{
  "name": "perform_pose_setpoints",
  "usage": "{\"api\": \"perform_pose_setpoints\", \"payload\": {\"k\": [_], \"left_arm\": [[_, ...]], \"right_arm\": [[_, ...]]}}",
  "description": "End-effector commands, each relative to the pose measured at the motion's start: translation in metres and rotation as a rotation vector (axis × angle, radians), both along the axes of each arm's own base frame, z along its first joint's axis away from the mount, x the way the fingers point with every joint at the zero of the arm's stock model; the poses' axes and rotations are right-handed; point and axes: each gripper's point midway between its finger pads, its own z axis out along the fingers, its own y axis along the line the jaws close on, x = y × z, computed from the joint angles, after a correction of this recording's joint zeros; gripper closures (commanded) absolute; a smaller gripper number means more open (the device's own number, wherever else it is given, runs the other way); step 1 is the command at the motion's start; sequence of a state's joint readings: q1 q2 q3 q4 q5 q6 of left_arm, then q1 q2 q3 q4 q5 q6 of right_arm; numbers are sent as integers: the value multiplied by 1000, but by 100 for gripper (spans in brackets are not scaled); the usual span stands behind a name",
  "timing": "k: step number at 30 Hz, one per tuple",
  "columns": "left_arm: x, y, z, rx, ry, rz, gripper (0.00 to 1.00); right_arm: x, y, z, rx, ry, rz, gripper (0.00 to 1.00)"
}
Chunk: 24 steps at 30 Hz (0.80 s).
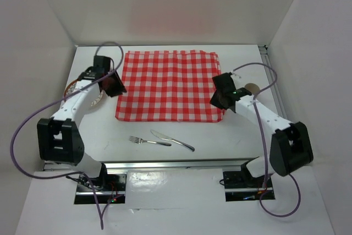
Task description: Set the dinner table for one person
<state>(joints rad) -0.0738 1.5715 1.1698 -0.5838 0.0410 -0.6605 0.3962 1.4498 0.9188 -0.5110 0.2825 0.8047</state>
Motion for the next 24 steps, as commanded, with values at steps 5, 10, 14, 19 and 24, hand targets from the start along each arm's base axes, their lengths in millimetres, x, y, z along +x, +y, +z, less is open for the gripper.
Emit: {"api": "perform_pose_setpoints", "payload": {"k": [5,10,14,19,24], "left_arm": [[6,80,81,72,-178,225,12],[-8,121,52,-36,-157,366,9],[-17,145,28,-115,-122,473,8],[-33,174,-7,-193,-106,638,3],[-35,180,-25,-235,-105,746,6]], "right_arm": [[18,41,118,161,-268,161,86],[8,51,112,179,-243,235,68],[5,52,101,170,-219,265,46],[3,54,87,167,-186,282,30],[2,61,78,195,-168,295,30]]}}
